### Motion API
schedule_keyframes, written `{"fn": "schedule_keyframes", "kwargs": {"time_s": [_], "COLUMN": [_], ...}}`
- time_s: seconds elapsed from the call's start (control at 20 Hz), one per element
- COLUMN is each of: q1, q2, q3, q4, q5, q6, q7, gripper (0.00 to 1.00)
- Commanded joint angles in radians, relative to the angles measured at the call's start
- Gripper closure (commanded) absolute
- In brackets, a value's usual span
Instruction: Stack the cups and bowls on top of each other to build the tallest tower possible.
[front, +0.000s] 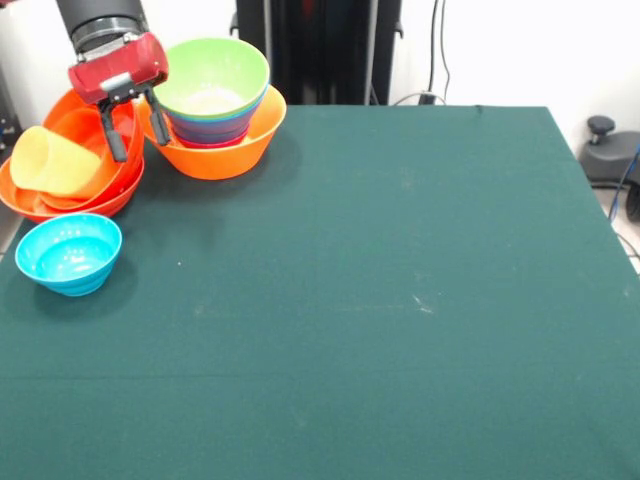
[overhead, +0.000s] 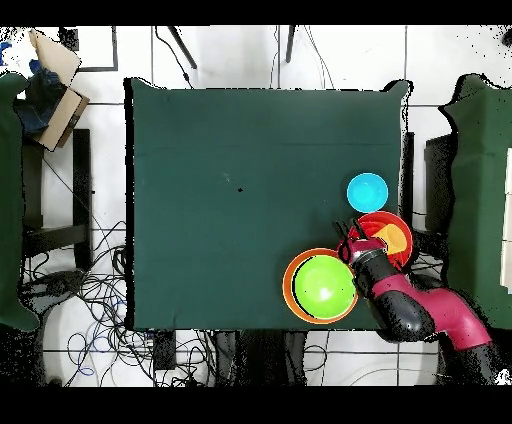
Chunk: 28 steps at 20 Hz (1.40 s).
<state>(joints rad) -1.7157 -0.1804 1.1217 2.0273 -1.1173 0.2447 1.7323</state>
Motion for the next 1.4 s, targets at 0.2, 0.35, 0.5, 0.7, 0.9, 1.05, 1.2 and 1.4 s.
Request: {"fn": "schedule_keyframes", "kwargs": {"time_s": [0.2, 0.35, 0.5, 0.7, 0.9, 1.05, 1.2, 1.4], "q1": [0.104, 0.186, 0.255, 0.289, 0.297, 0.286, 0.281, 0.312], "q2": [-0.032, -0.205, -0.373, -0.484, -0.543, -0.604, -0.626, -0.566], "q3": [0.037, -0.035, -0.098, -0.145, -0.147, -0.117, -0.101, -0.159], "q4": [0.034, 0.031, 0.044, 0.056, 0.066, 0.088, 0.093, 0.054], "q5": [-0.146, -0.115, -0.03, 0.058, 0.105, 0.168, 0.206, 0.151], "q6": [-0.036, 0.073, 0.229, 0.339, 0.378, 0.408, 0.426, 0.424], "q7": [-0.276, -0.164, -0.134, -0.143, -0.15, -0.157, -0.158, -0.153], "gripper": [0.0, 0.0, 0.0, 0.0, 0.0, 0.0, 0.0, 0.0]}}
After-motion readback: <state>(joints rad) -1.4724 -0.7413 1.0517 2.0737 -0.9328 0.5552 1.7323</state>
